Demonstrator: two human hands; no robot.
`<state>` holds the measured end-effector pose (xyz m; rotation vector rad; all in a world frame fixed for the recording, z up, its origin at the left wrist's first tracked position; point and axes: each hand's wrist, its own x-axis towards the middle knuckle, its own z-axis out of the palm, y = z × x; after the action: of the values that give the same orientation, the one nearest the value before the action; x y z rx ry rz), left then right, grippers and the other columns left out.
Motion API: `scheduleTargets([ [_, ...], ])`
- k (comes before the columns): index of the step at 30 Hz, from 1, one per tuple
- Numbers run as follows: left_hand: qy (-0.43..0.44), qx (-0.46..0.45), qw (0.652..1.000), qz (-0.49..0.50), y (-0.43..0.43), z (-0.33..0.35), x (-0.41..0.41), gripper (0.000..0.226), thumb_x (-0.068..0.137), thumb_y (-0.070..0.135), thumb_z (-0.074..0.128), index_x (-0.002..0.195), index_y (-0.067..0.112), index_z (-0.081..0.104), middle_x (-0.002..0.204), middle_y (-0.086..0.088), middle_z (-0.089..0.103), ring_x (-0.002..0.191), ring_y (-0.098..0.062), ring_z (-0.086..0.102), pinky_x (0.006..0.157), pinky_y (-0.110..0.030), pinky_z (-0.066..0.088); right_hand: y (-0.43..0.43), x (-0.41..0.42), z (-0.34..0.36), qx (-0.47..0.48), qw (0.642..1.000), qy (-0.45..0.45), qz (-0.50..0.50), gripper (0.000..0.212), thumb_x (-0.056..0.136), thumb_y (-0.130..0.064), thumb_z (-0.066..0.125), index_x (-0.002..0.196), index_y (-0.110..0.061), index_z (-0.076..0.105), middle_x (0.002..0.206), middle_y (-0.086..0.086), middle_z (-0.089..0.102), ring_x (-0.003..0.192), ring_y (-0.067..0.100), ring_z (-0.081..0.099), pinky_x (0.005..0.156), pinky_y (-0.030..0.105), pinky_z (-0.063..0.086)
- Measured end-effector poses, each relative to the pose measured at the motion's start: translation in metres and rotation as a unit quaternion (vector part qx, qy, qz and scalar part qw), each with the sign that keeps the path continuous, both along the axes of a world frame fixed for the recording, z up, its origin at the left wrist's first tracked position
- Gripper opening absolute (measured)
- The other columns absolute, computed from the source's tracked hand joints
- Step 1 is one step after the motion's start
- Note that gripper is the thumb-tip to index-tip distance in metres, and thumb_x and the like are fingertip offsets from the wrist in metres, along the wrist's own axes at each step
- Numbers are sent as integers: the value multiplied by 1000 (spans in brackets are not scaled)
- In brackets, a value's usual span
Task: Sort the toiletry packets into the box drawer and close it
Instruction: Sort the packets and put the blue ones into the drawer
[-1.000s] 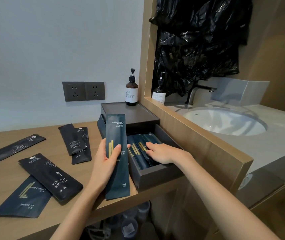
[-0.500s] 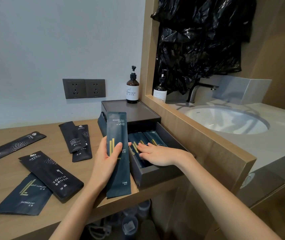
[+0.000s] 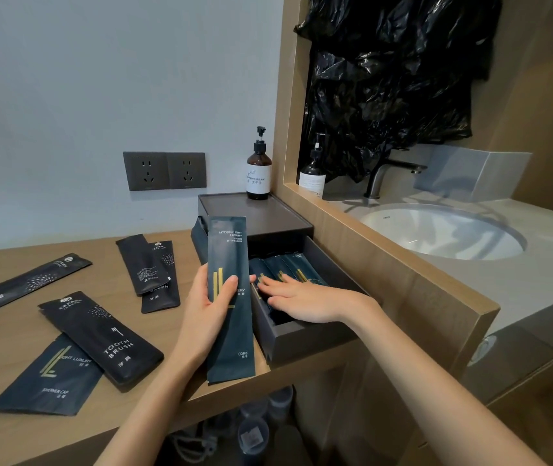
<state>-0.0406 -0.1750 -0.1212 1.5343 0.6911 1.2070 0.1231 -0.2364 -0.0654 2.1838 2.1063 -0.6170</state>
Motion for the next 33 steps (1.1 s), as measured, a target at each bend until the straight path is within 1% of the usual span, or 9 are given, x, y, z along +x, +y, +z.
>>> scheduleTargets([
  [4,0,-3,1000,-6,-2,2,0,27,95,23,55,121,21,50,106,8,66,95,-8,67,75,-23,53,5,-1,-4,-28,1000,0,-4,51,105,-35,12,154,-25,3,162,-7,-6,148,21,-11,118,39,-5],
  [11,-15,-12,1000,-24,-5,5,-1,16,96,20,54,109,27,53,89,21,72,87,-3,69,66,-18,54,8,3,-4,-34,999,-3,-13,51,105,-34,15,154,-23,6,162,-5,-2,149,21,-6,119,39,-1],
  [15,-33,-43,998,-37,-7,9,-4,13,98,21,50,110,21,55,98,8,76,87,-9,71,66,-21,55,-5,4,6,108,989,85,-52,47,103,-29,34,150,-24,31,156,-5,29,144,17,25,114,31,21],
  [18,-66,-98,992,-33,-9,15,-9,20,101,28,44,114,16,54,97,0,77,79,-13,72,63,-26,56,-20,0,12,260,947,168,-84,37,99,-24,47,135,-26,54,134,-9,57,117,4,54,88,13,39],
  [20,-92,-127,987,-25,-11,25,-13,22,102,28,40,115,16,53,96,1,77,69,-11,69,59,-28,56,-28,-7,15,333,912,216,-100,26,97,-24,51,120,-28,63,112,-15,63,93,-6,57,71,4,39],
  [25,-144,-150,978,-32,-11,53,-20,27,101,31,42,118,16,57,104,-5,72,72,-14,66,66,-32,55,-43,-31,22,353,880,299,-103,14,91,-32,60,104,-29,66,93,-16,66,82,-6,58,67,5,44],
  [28,-156,-152,975,-48,-14,66,-17,25,101,31,42,118,19,56,92,-1,66,70,-10,66,62,-28,58,-43,-49,22,329,880,329,-102,18,87,-39,63,101,-29,69,95,-12,71,91,2,64,82,23,54],
  [30,-145,-142,978,-52,-18,73,-14,26,102,32,40,120,20,54,94,0,66,75,-11,66,67,-29,58,-43,-59,23,326,872,350,-100,18,87,-38,65,96,-24,72,93,-7,74,90,7,68,83,32,57],
  [33,-124,-126,983,-43,-22,77,-12,25,102,33,38,119,21,52,95,2,66,79,-12,65,72,-31,55,-46,-66,25,334,862,370,-97,13,89,-29,64,91,-19,73,87,-3,76,81,7,71,69,24,56],
])
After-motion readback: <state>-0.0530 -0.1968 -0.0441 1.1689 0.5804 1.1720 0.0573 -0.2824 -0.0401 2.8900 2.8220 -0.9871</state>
